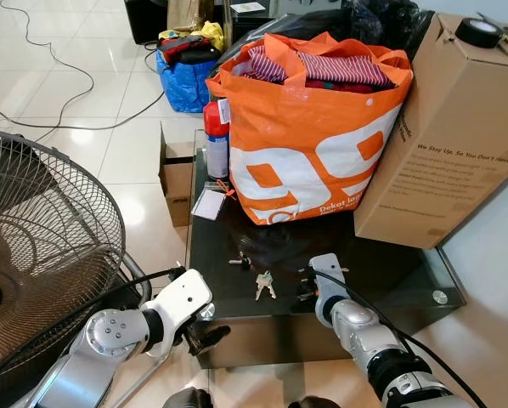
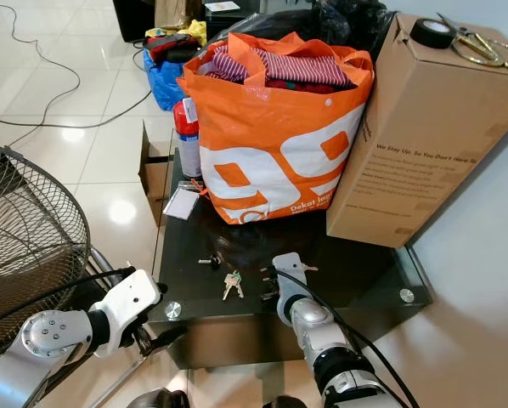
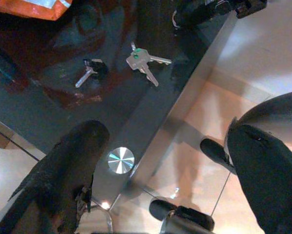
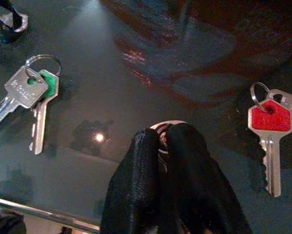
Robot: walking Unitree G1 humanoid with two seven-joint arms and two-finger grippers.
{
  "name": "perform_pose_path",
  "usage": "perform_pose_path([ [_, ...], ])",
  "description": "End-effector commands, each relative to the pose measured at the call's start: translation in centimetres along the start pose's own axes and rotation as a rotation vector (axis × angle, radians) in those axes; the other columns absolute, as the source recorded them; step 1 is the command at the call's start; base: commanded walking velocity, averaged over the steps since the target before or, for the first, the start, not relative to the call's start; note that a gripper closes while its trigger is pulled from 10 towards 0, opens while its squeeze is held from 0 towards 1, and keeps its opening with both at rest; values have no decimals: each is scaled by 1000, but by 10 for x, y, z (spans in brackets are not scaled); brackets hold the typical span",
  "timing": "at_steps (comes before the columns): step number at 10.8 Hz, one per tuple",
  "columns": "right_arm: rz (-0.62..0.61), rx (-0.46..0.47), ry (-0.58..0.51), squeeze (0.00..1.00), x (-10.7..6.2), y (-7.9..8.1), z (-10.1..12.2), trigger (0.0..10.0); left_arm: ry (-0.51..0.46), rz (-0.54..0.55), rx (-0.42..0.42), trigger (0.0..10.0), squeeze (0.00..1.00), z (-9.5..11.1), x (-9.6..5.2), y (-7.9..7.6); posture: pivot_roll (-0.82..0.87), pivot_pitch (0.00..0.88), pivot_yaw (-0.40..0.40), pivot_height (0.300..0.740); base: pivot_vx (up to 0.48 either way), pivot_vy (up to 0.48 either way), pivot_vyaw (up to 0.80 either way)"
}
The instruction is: Hang keys on a hook
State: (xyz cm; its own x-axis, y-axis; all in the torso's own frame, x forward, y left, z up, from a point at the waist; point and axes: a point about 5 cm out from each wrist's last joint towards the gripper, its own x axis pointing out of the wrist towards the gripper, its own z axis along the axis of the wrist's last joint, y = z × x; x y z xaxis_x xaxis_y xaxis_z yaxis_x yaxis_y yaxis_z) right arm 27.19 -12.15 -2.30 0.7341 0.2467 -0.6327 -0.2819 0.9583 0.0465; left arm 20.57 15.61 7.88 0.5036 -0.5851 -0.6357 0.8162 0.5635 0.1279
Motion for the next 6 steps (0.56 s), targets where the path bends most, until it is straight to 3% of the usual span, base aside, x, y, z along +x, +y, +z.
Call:
perform_pose_path([
  [1, -19, 12, 11, 0, -2, -6, -5, 0, -5, -24, 8, 10000, 227, 3, 1, -3, -58, 90, -17, 740, 0, 0, 0],
  [2, -22, 11, 9, 0, -2, -7, -4, 0, -6, -28, 8, 10000, 227, 3, 2, -3, -61, 89, -15, 740, 0, 0, 0],
  [3, -27, 7, 5, 0, -2, -8, -3, 1059, -8, -31, 9, 10000, 224, 4, 3, -3, -66, 88, -14, 740, 0, 0, 0],
  [4, -31, -6, 8, 0, -2, -8, -2, 10000, -9, -33, 11, 10000, 227, 4, 4, -2, -69, 86, -11, 740, 0, 0, 0],
  [5, -31, 25, 1, 1000, -2, -8, -3, 10000, -11, -36, 14, 10000, 227, 5, 5, -2, -70, 85, -9, 740, 0, 0, 0],
  [6, -40, 26, 1, 1000, -3, -10, -3, 10000, -12, -37, 15, 10000, 231, 6, 6, -2, -73, 83, -5, 740, 0, 0, 0],
])
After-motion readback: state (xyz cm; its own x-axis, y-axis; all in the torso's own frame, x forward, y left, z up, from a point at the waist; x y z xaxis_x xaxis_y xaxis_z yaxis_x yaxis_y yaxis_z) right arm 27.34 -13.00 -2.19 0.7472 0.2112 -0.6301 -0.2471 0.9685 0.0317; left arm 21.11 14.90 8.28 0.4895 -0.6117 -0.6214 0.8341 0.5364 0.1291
